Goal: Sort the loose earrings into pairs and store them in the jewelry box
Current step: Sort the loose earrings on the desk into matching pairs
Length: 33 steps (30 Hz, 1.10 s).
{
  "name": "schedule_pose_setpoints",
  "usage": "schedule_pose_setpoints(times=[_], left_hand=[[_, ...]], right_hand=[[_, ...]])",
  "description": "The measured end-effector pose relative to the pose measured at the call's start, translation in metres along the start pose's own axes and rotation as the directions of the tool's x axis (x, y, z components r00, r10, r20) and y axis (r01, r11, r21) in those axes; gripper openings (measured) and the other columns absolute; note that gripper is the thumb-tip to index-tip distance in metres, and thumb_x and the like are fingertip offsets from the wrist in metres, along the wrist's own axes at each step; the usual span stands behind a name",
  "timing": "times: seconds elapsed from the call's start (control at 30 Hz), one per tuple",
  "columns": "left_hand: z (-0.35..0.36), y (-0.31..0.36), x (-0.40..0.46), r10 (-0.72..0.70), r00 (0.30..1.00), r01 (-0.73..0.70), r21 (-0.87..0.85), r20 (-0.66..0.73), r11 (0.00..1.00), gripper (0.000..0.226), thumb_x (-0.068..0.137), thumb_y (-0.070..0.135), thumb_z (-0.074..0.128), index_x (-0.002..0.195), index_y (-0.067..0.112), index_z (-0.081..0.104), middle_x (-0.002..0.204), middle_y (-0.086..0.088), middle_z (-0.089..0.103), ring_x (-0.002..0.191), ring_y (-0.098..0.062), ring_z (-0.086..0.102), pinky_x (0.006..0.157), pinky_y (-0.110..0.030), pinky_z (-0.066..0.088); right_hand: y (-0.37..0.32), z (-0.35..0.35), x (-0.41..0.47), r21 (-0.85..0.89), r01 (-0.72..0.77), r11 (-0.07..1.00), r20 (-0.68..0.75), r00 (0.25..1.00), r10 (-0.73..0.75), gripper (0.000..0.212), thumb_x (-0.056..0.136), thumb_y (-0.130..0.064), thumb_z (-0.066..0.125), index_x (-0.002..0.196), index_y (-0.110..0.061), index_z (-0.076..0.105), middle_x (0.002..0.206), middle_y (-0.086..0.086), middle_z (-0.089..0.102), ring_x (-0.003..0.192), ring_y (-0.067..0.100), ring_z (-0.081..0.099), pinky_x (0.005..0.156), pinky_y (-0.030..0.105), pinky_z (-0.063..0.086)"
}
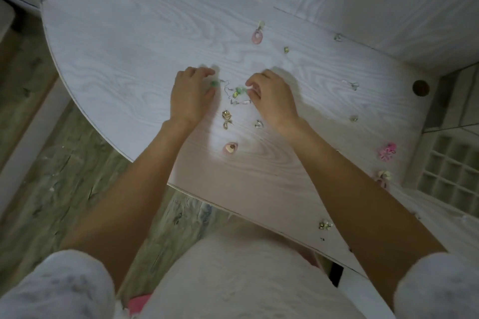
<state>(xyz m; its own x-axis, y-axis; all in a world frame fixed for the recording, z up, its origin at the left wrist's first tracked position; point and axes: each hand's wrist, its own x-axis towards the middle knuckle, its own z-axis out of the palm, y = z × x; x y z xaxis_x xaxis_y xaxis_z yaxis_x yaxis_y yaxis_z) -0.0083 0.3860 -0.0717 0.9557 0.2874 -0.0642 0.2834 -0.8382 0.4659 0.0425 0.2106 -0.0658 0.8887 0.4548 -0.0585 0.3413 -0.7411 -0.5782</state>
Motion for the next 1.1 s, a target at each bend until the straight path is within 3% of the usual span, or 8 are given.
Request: schedule_pose_setpoints(times=[0.1, 0.3, 0.43, 0.53, 0.63, 0.8, 0.93, 1.1], left_hand=[[0.006, 0.005, 0.01, 0.033, 0.995, -0.038, 0.058, 0.093, 0.998, 0.027, 0.089, 0.017, 0.053, 0.114, 0.013, 0.061, 0.109, -0.014, 0.058, 0.1, -0.033, 0.052, 0.077, -0.04, 0.045], [0.008, 0.007, 0.001, 0.039, 0.989, -0.046, 0.05, 0.142, 0.998, 0.03, 0.092, 0.008, 0.046, 0.122, 0.005, 0.051, 0.115, -0.021, 0.049, 0.09, -0.033, 0.054, 0.073, -0.029, 0.036], [0.003, 0.001, -0.011, 0.03, 0.992, -0.024, -0.048, 0.121, 0.999, 0.024, 0.093, 0.009, 0.046, 0.115, 0.005, 0.056, 0.116, -0.017, 0.047, 0.09, -0.028, 0.055, 0.077, -0.026, 0.038], [-0.005, 0.001, -0.021, -0.009, 0.999, 0.016, -0.18, 0.043, 0.984, 0.017, 0.093, 0.012, 0.05, 0.106, 0.01, 0.061, 0.11, -0.011, 0.052, 0.09, -0.021, 0.056, 0.079, -0.025, 0.041], [-0.016, 0.019, -0.039, -0.014, 1.0, 0.007, -0.331, -0.017, 0.943, 0.012, 0.093, 0.017, 0.051, 0.099, 0.016, 0.062, 0.097, 0.0, 0.062, 0.085, -0.015, 0.059, 0.077, -0.028, 0.048], [-0.01, 0.074, -0.09, 0.048, 0.993, 0.016, -0.527, 0.109, 0.85, 0.007, 0.094, 0.023, 0.053, 0.094, 0.024, 0.06, 0.082, 0.017, 0.064, 0.08, -0.001, 0.061, 0.069, -0.02, 0.05], [0.031, 0.104, -0.122, 0.196, 0.944, -0.015, -0.558, 0.265, 0.83, 0.006, 0.089, 0.014, 0.058, 0.094, 0.015, 0.062, 0.084, 0.003, 0.064, 0.078, -0.01, 0.063, 0.072, -0.026, 0.053], [0.069, 0.122, -0.148, 0.301, 0.881, -0.142, -0.405, 0.364, 0.903, 0.016, 0.087, 0.02, 0.062, 0.102, 0.015, 0.064, 0.098, -0.003, 0.063, 0.083, -0.013, 0.059, 0.078, -0.026, 0.048]], right_hand=[[-0.004, 0.007, 0.013, -0.08, -0.033, 0.996, 0.05, 0.998, 0.037, 0.017, 0.089, -0.012, 0.058, 0.105, -0.014, 0.064, 0.107, 0.005, 0.061, 0.096, 0.022, 0.058, 0.074, 0.035, 0.05], [-0.001, 0.004, 0.016, -0.155, -0.042, 0.987, 0.084, 0.995, 0.055, 0.026, 0.091, -0.001, 0.047, 0.109, -0.01, 0.062, 0.107, 0.011, 0.061, 0.097, 0.027, 0.057, 0.075, 0.034, 0.047], [0.002, -0.006, -0.002, -0.005, -0.031, 0.999, -0.018, 0.999, 0.031, 0.022, 0.092, -0.005, 0.047, 0.108, -0.008, 0.061, 0.107, 0.01, 0.057, 0.096, 0.022, 0.056, 0.079, 0.034, 0.048], [0.001, -0.018, -0.023, 0.166, -0.085, 0.982, -0.124, 0.987, 0.106, 0.015, 0.091, -0.009, 0.053, 0.102, -0.01, 0.063, 0.093, 0.002, 0.054, 0.08, 0.013, 0.053, 0.074, 0.026, 0.046], [0.002, -0.033, -0.06, 0.328, -0.138, 0.935, -0.17, 0.965, 0.202, 0.007, 0.088, -0.015, 0.059, 0.093, -0.013, 0.064, 0.088, 0.002, 0.062, 0.078, 0.014, 0.058, 0.07, 0.024, 0.048], [0.009, -0.049, -0.139, 0.447, -0.264, 0.855, -0.177, 0.91, 0.374, 0.004, 0.089, -0.019, 0.061, 0.087, -0.016, 0.062, 0.086, -0.001, 0.063, 0.076, 0.005, 0.058, 0.065, 0.006, 0.041], [0.026, -0.042, -0.19, 0.419, -0.4, 0.815, -0.15, 0.855, 0.496, 0.01, 0.088, -0.023, 0.063, 0.086, -0.013, 0.063, 0.078, -0.004, 0.065, 0.072, 0.008, 0.062, 0.068, 0.018, 0.051], [0.038, -0.033, -0.213, 0.22, -0.525, 0.823, -0.165, 0.811, 0.561, 0.015, 0.086, -0.025, 0.064, 0.084, -0.009, 0.066, 0.077, 0.003, 0.069, 0.071, 0.018, 0.062, 0.068, 0.035, 0.052]])
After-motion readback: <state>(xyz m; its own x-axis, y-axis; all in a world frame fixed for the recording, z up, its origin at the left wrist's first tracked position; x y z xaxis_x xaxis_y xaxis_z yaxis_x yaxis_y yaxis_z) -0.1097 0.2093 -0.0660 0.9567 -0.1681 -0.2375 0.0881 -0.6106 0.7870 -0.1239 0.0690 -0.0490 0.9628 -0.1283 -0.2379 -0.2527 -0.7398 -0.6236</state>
